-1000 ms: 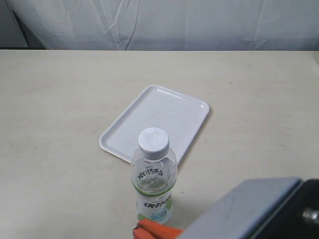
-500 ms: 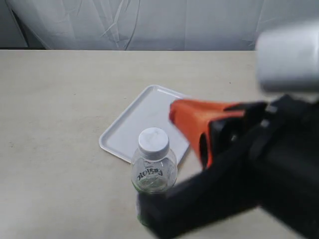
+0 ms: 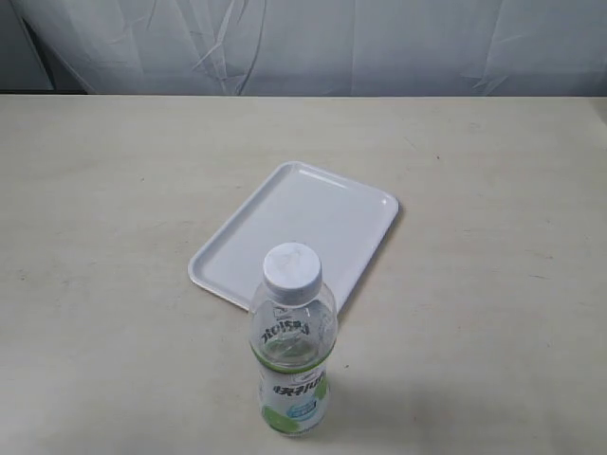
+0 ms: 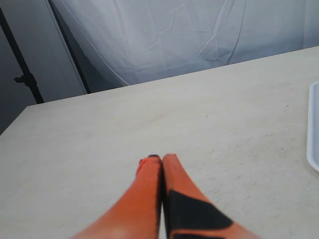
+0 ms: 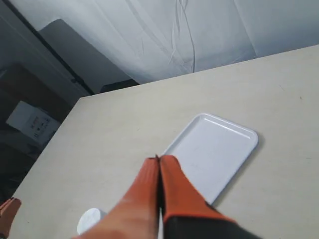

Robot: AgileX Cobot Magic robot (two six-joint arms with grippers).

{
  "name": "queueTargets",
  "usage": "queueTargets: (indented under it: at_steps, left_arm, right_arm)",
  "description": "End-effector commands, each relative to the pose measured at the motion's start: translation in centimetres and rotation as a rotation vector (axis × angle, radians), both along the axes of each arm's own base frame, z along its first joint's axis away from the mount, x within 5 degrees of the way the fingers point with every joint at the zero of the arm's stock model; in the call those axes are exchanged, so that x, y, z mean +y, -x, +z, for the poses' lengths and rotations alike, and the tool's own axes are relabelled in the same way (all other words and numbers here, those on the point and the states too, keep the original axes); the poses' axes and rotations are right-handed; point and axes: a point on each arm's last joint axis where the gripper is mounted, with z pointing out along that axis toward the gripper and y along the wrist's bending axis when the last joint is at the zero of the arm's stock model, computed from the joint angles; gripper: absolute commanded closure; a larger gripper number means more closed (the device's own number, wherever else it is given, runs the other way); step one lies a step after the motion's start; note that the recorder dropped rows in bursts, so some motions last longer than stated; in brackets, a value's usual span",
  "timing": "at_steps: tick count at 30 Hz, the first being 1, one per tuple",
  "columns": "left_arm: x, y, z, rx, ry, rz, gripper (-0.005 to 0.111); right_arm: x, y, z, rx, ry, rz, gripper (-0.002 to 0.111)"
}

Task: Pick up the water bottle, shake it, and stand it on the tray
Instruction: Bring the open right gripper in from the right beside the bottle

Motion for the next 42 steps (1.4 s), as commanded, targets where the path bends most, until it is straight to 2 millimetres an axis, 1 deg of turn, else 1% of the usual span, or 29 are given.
queueTargets:
  at_steps: [1,3,6,7,8,9,10,12,15,18,20,25,30,34,37,40,42]
  left_arm:
    - [0.0,0.0,0.0,-0.014,0.007,-0.003,0.106]
    - [0.0,0.0,0.0,-0.014,0.007,-0.003,0.106]
    - [0.0,0.0,0.0,-0.014,0.007,-0.003,0.106]
    - [0.0,0.0,0.0,-0.014,0.007,-0.003,0.106]
    - [0.0,0.0,0.0,-0.014,0.007,-0.003,0.106]
    - [0.0,0.0,0.0,-0.014,0.007,-0.003,0.106]
    - [0.0,0.0,0.0,-0.014,0.007,-0.003,0.106]
    - [0.0,0.0,0.0,-0.014,0.007,-0.003,0.106]
    - [0.0,0.0,0.0,-0.014,0.007,-0.003,0.106]
    - [0.0,0.0,0.0,-0.014,0.007,-0.003,0.106]
    - [0.0,0.0,0.0,-0.014,0.007,-0.003,0.106]
    - [0.0,0.0,0.0,-0.014,0.007,-0.003,0.106]
    - [0.0,0.0,0.0,-0.014,0.007,-0.003,0.106]
    - [0.0,0.0,0.0,-0.014,0.007,-0.003,0.106]
    - [0.0,0.0,0.0,-0.014,0.007,-0.003,0.106]
    - [0.0,0.0,0.0,-0.014,0.007,-0.003,0.106]
    - [0.0,0.0,0.0,-0.014,0.007,-0.003,0.106]
  right_arm:
    - [0.7,-0.1,-0.8,-0.039,0.072,-0.012,0.109]
    - [2.4,-0.4,-0.6,-0.126,0.156,-0.04,0.109]
    - [6.2,-1.0,-0.1,-0.337,0.321,-0.118,0.109]
    - [7.1,-1.3,0.0,-0.383,0.363,-0.156,0.109]
    - [8.0,-1.8,0.1,-0.401,0.432,-0.194,0.109]
    - [8.4,-2.3,0.0,-0.394,0.47,-0.22,0.109]
    - [8.7,-3.0,-0.2,-0.335,0.516,-0.26,0.109]
    - [8.2,-3.9,-0.6,-0.272,0.571,-0.304,0.109]
    - [7.5,-4.3,-0.8,-0.235,0.61,-0.325,0.109]
    - [7.1,-4.6,-1.2,-0.211,0.675,-0.317,0.109]
    - [6.8,-4.7,-1.8,-0.15,0.722,-0.289,0.109]
    - [5.3,-5.3,-2.6,-0.032,0.794,-0.295,0.109]
    - [4.5,-6.4,-2.9,0.042,0.708,-0.319,0.109]
    - [4.6,-7.2,-3.3,0.068,0.583,-0.27,0.109]
    - [4.8,-8.1,-4.9,0.135,0.534,-0.245,0.109]
    - [5.2,-9.0,-7.4,0.247,0.508,-0.227,0.109]
    - [5.7,-9.3,-8.9,0.267,0.472,-0.197,0.109]
